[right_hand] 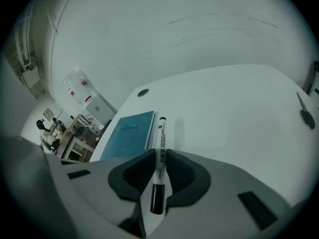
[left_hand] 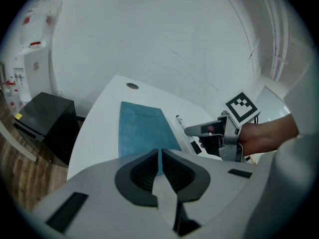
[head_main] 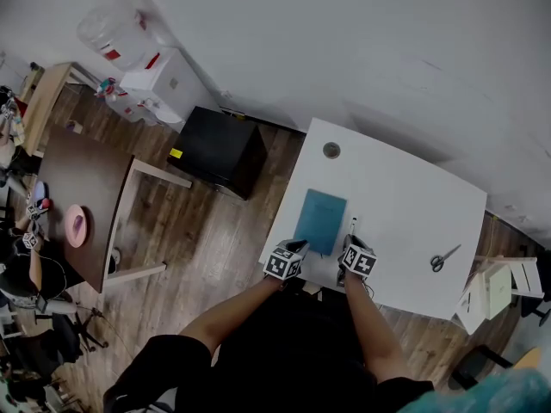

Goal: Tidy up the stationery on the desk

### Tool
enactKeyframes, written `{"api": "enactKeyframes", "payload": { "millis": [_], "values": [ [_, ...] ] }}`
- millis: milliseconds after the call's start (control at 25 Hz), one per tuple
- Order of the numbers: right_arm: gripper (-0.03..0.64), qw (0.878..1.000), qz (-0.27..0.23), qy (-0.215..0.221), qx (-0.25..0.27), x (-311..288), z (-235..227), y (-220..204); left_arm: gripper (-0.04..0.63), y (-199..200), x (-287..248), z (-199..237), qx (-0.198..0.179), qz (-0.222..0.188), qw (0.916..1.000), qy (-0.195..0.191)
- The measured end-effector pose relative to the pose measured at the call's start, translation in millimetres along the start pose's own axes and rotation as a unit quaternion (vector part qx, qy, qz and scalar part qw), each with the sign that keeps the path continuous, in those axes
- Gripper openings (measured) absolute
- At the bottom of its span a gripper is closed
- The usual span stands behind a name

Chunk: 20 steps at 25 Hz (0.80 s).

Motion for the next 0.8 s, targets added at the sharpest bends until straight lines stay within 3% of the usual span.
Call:
{"api": "enactKeyframes", "payload": {
  "millis": [360, 800],
  "values": [
    [0.083, 1.000, 0.003, -0.013, -0.009, -27, 22, 2, 0.034, -1, 9, 23, 0.009, 0.008, 0.9997, -0.023],
    [0.084, 1.000, 0.001, 0.010, -0.012, -30, 25, 0, 0.034, 1, 5, 39, 0.023, 0.022, 0.9992, -0.022]
  ]
}}
Point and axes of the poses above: the fingertips, and each gripper's own axes: x backward along the fingers, z to its left, y out of its top, the point moved 1 cm from there along x, backward along the fingers, and after that the axes turned 5 degrees about -x, right-handed, at the moved point
